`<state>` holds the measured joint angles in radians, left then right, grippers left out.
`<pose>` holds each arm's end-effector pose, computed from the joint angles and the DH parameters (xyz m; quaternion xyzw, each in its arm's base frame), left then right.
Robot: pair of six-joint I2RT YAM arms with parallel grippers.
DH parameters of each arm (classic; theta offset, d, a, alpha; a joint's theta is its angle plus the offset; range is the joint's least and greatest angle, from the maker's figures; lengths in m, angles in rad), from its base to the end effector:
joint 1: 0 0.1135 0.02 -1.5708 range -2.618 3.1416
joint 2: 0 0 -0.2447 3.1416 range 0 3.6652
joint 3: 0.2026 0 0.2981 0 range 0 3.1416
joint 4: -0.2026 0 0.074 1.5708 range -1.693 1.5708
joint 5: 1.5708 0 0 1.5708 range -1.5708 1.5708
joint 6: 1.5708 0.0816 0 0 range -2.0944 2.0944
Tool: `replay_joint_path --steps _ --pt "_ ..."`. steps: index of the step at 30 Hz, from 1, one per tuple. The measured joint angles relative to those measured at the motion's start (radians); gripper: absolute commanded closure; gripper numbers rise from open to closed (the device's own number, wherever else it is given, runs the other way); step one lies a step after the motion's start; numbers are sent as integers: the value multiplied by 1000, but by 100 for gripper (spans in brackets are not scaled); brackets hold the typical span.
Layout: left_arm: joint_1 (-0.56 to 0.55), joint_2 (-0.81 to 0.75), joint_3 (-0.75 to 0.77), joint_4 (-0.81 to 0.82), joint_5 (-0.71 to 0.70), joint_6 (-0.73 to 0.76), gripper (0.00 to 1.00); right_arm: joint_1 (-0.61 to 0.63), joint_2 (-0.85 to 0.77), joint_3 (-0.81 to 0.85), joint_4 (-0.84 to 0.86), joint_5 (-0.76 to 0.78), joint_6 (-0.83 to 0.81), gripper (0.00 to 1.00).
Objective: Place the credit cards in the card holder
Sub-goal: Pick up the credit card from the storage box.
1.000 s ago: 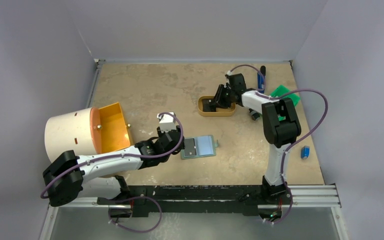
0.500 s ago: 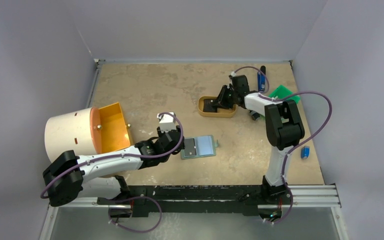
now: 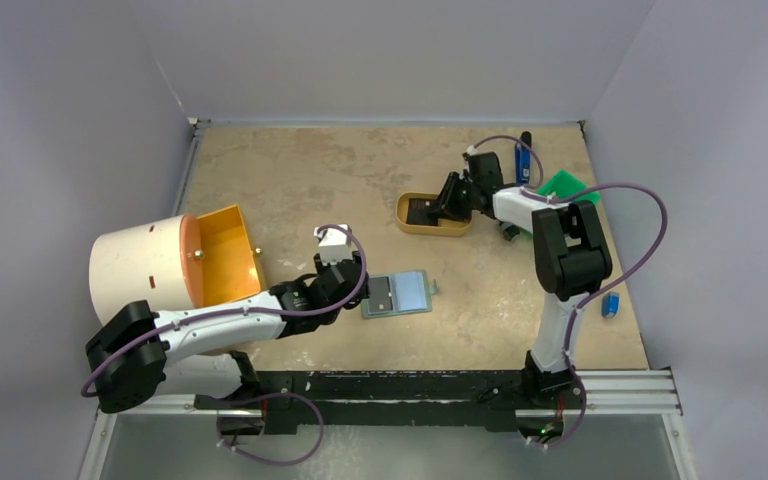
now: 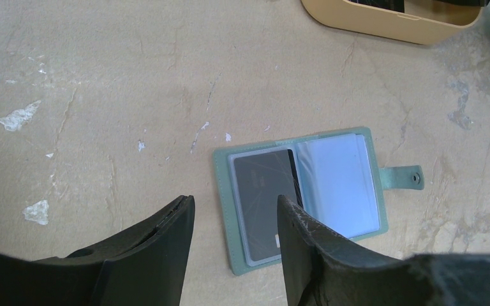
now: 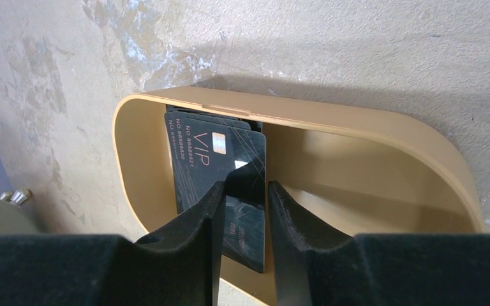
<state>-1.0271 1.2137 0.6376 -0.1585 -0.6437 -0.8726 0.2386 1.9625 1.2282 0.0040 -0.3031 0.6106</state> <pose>0.2050 -0.2446 0.1406 -0.0611 0.8743 -0.1451 0.4592 0.4641 0.1379 0.0872 0.1064 0.8983 0.2917 0.3107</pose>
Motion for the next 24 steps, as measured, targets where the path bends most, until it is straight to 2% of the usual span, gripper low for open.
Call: replay_joint_path --steps 3,18,24 --pt "0 0 0 0 0 0 50 0 -1 0 3 -4 1 77" --pt "0 0 0 0 0 0 50 -19 -24 -35 30 -11 16 84" --pt "0 7 6 -3 0 1 50 -36 -53 -61 39 -10 18 95"
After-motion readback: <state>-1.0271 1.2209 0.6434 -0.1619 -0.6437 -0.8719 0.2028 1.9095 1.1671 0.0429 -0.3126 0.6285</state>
